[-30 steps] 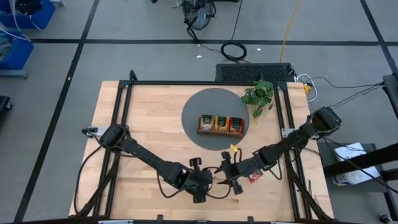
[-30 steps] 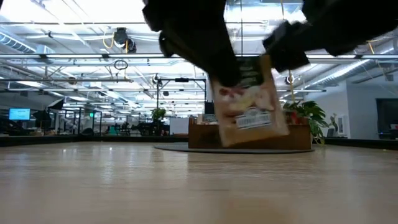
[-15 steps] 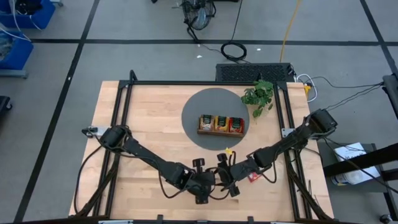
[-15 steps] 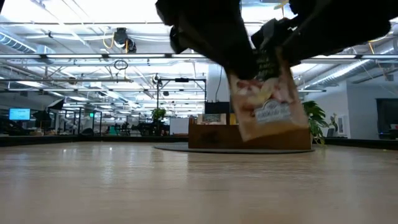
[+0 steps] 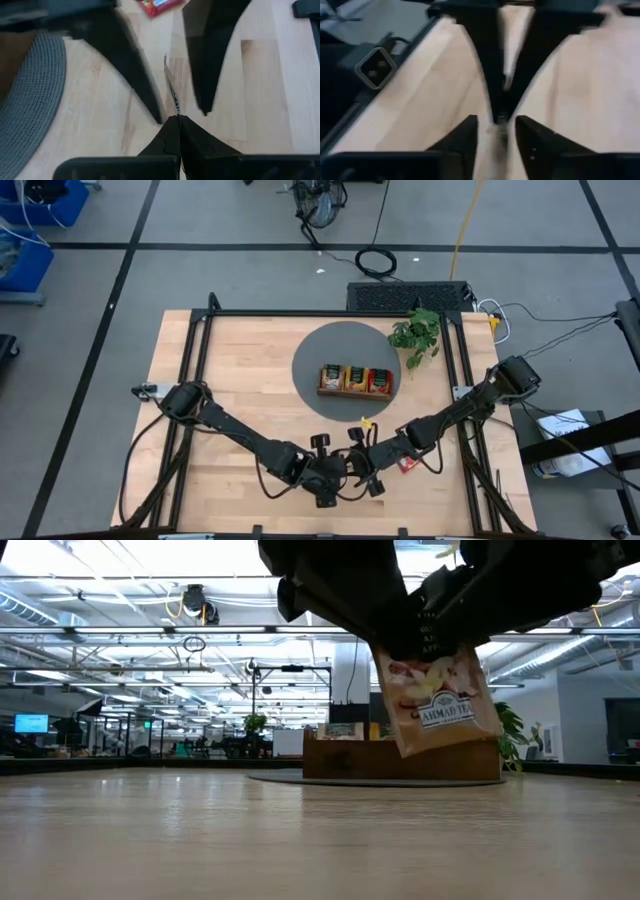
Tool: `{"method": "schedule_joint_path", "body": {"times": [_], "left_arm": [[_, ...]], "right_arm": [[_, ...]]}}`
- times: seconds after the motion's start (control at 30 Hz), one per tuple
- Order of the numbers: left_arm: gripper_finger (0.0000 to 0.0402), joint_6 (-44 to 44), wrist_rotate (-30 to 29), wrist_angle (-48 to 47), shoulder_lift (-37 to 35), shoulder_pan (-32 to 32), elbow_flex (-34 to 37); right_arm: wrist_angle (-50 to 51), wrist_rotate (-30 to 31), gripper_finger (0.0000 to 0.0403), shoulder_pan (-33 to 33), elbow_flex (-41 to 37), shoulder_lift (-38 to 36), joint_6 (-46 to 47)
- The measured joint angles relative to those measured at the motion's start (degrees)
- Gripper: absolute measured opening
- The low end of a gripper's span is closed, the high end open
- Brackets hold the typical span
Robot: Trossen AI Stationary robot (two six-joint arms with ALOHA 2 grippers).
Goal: Pick & Place Tea
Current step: Put the brown tea bag into the left section of the wooden organizer
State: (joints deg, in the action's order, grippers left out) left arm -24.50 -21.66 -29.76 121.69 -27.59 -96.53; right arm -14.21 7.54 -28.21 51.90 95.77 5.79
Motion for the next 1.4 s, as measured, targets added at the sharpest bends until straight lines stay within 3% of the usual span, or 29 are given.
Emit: {"method": "schedule_joint_path", "body": {"times": [0.13,0.2,0.4,0.6,0.8,0.97,1.07,1.2,1.3,1.4], "left_arm": [[0.0001,-0.2,0.1,0.2,0.0,0.0,0.0],[0.0001,-0.2,0.0,0.1,0.0,0.1,0.0],[0.0019,-1.8,-2.2,0.0,0.0,0.1,0.0],[0.0093,-1.9,-2.6,-1.5,0.0,-1.1,0.0],[0.0163,-11.8,-0.1,-10.9,0.0,-4.8,0.0],[0.0182,-22.0,-9.7,-12.2,0.0,-10.2,3.7],[0.0172,-24.4,-14.1,-11.6,0.1,-13.0,5.7],[0.0116,-26.6,-25.0,-8.9,0.1,-15.2,9.5],[0.0055,-27.1,-30.9,-7.7,0.0,-15.9,11.5],[0.001,-26.3,-31.0,-6.4,0.1,-15.9,13.1]], "right_arm": [[0.0,-2.6,0.0033,0.1,0.0,0.7,0.0],[1.2,-2.7,0.001,0.0,0.0,0.7,-0.5],[1.4,-0.1,0.0002,0.0,0.0,0.7,-1.8],[2.2,-0.2,0.0001,0.0,0.0,0.7,-2.0],[3.6,1.7,0.0001,0.5,0.0,0.7,-2.7],[5.5,6.8,0.0,3.3,-0.1,-2.0,-6.8],[5.5,7.2,0.0,7.0,-0.1,-4.6,-11.8],[3.7,6.9,0.0,14.1,-0.1,-7.3,-20.1],[0.8,0.5,0.0,21.0,-0.1,-7.4,-21.9],[-2.0,-5.3,0.0,27.1,-0.1,-6.8,-22.2]]}}
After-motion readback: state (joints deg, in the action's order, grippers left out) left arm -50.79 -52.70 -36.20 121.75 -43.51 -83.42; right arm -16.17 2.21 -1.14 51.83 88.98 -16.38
